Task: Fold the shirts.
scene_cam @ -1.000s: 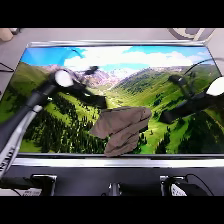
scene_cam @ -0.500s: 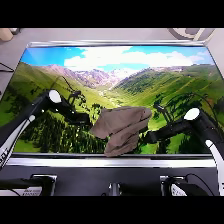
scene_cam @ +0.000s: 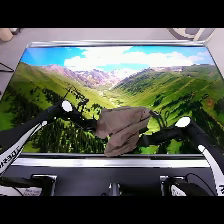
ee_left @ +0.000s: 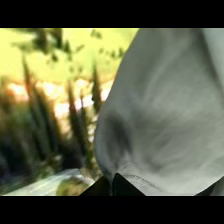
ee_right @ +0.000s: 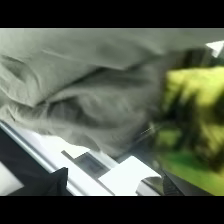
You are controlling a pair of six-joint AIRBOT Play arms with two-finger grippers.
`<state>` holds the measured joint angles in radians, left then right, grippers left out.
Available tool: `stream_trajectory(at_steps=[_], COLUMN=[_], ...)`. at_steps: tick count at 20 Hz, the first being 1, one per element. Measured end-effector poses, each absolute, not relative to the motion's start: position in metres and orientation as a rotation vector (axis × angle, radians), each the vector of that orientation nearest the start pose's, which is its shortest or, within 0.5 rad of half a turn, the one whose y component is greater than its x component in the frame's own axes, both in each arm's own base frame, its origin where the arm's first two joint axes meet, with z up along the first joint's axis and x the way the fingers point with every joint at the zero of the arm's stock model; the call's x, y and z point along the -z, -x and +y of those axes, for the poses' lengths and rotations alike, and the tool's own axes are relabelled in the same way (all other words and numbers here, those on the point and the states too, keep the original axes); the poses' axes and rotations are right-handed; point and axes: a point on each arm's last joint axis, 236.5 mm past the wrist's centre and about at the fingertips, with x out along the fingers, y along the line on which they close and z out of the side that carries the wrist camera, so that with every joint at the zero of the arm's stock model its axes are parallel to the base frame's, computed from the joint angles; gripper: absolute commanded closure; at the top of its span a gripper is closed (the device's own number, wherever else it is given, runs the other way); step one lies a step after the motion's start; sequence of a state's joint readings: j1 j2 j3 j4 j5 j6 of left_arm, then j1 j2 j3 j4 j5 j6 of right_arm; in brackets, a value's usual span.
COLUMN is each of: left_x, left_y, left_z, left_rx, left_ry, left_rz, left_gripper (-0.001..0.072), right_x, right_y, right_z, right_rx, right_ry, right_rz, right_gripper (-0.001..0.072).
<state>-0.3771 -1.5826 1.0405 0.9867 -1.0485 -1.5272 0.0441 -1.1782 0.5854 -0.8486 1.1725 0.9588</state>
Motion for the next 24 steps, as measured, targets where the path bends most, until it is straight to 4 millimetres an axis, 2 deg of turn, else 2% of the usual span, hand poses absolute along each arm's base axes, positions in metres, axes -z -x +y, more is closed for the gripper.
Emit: stream_trajectory(at_steps=[2,3,4,5,7,9,11,12,13,14,15,16,17,18,19,20,21,22,23,24], left_x=[0.105,0.1,0.094,0.087,0.072,0.045,-0.002,-0.035,-0.078,-0.131,-0.185,-0.242,-0.306,-0.364,-0.412,-0.451,-0.485,-0.511,-0.529,-0.544], left_y=[-0.303,-0.305,-0.309,-0.311,-0.318,-0.33,-0.35,-0.361,-0.375,-0.387,-0.394,-0.395,-0.389,-0.373,-0.352,-0.328,-0.302,-0.278,-0.257,-0.239], left_z=[-0.24,-0.241,-0.242,-0.244,-0.246,-0.248,-0.246,-0.242,-0.235,-0.224,-0.209,-0.192,-0.17,-0.147,-0.13,-0.116,-0.102,-0.09,-0.081,-0.072], left_rx=[0.484,0.487,0.491,0.498,0.511,0.537,0.565,0.575,0.573,0.559,0.53,0.49,0.443,0.401,0.374,0.359,0.343,0.331,0.319,0.308], left_ry=[0.291,0.296,0.299,0.304,0.308,0.295,0.238,0.195,0.141,0.091,0.063,0.054,0.06,0.076,0.096,0.12,0.143,0.16,0.17,0.178], left_rz=[1.609,1.593,1.569,1.548,1.494,1.406,1.259,1.163,1.038,0.897,0.763,0.628,0.476,0.336,0.215,0.113,0.013,-0.066,-0.126,-0.179], left_gripper=[0.0678,0.0678,0.0679,0.0679,0.068,0.0681,0.0681,0.0681,0.0681,0.0681,0.0681,0.068,0.068,0.068,0.0681,0.068,0.068,0.068,0.068,0.068], right_x=[0.087,0.091,0.094,0.098,0.1,0.092,0.067,0.044,0.016,-0.025,-0.072,-0.133,-0.194,-0.258,-0.311,-0.358,-0.393,-0.42,-0.441,-0.452], right_y=[-0.218,-0.218,-0.218,-0.217,-0.216,-0.223,-0.243,-0.26,-0.279,-0.303,-0.325,-0.341,-0.346,-0.338,-0.322,-0.301,-0.28,-0.26,-0.242,-0.23], right_z=[0.169,0.176,0.184,0.19,0.199,0.202,0.191,0.178,0.16,0.136,0.11,0.081,0.057,0.035,0.021,0.011,0.004,-0.001,-0.005,-0.007], right_rx=[-0.738,-0.733,-0.73,-0.725,-0.722,-0.748,-0.776,-0.773,-0.749,-0.69,-0.61,-0.504,-0.401,-0.295,-0.213,-0.144,-0.091,-0.046,-0.012,0.007], right_ry=[-0.256,-0.243,-0.243,-0.24,-0.251,-0.225,-0.131,-0.049,0.043,0.152,0.243,0.33,0.389,0.43,0.451,0.458,0.466,0.47,0.473,0.472], right_rz=[1.49,1.487,1.489,1.493,1.499,1.476,1.408,1.345,1.272,1.166,1.045,0.902,0.762,0.619,0.494,0.374,0.278,0.201,0.137,0.104], right_gripper=[0.0089,0.0144,0.0386,0.0676,0.0695,0.0696,0.0696,0.0696,0.0695,0.0695,0.0695,0.0695,0.0695,0.0695,0.0695,0.0695,0.0695,0.0695,0.0695,0.0695])
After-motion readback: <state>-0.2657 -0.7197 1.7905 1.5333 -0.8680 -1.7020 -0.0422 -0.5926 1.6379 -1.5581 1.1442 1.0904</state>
